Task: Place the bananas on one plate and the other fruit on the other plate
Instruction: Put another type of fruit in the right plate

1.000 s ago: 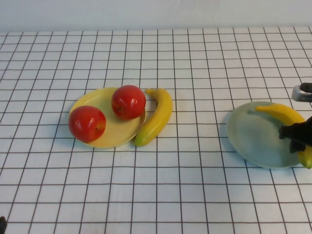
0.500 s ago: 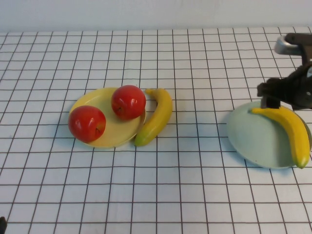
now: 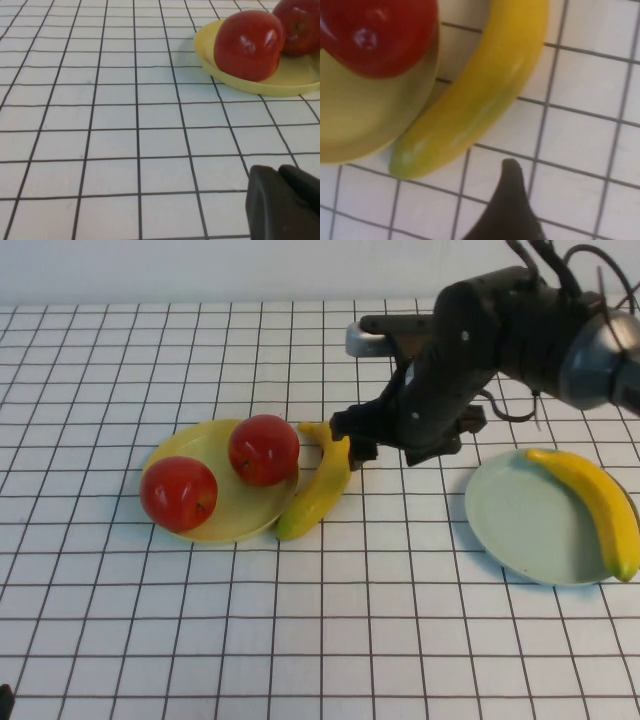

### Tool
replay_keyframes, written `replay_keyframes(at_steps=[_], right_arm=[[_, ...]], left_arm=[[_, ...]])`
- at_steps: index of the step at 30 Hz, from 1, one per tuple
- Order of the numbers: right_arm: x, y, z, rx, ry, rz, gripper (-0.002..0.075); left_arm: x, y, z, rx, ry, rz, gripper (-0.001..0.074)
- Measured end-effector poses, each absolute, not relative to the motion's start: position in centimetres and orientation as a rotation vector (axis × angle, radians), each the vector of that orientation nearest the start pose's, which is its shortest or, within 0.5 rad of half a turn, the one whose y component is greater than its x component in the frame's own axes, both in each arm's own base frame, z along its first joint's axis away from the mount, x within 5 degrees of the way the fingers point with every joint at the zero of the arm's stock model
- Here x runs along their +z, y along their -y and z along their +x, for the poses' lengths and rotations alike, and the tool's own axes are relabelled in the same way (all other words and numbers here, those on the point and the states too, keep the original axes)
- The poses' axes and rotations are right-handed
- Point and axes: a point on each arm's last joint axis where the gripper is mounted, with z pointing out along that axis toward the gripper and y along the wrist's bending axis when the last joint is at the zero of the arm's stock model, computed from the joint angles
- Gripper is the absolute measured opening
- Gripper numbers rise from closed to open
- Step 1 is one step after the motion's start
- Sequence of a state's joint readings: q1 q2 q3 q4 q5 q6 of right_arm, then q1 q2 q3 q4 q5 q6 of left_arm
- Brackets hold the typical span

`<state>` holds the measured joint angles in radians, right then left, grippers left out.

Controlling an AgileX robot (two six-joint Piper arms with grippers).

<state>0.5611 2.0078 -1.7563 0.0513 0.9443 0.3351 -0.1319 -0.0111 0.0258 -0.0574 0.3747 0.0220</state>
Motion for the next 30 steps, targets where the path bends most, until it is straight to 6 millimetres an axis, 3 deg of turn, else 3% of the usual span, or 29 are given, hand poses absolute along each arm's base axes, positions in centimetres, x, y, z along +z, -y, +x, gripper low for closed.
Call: replay_keyframes(at_steps=[9,21,28,30], right_arm=[[24.0,-27.7,41.9,0.406,-2.79,-0.266,0.051],[19.8,-29.7,44.9,0.4,-2.828,-0.211,0.0503],[19.2,-29.5,45.1,0.355,-2.83,-0.202,0.0336],[19.3,-29.5,45.2,0.364,-2.83,-0.201,0.0337]], left_arm=[[17.1,0.9,5.2,-0.132,-1.871,0.109,0.0001],[17.1,0.9,5.2,-0.132,-1.871,0.109,0.0001],[17.1,0.9,5.2,-0.132,-1.871,0.109,0.0001],[17.1,0.9,5.2,-0.132,-1.871,0.109,0.0001]])
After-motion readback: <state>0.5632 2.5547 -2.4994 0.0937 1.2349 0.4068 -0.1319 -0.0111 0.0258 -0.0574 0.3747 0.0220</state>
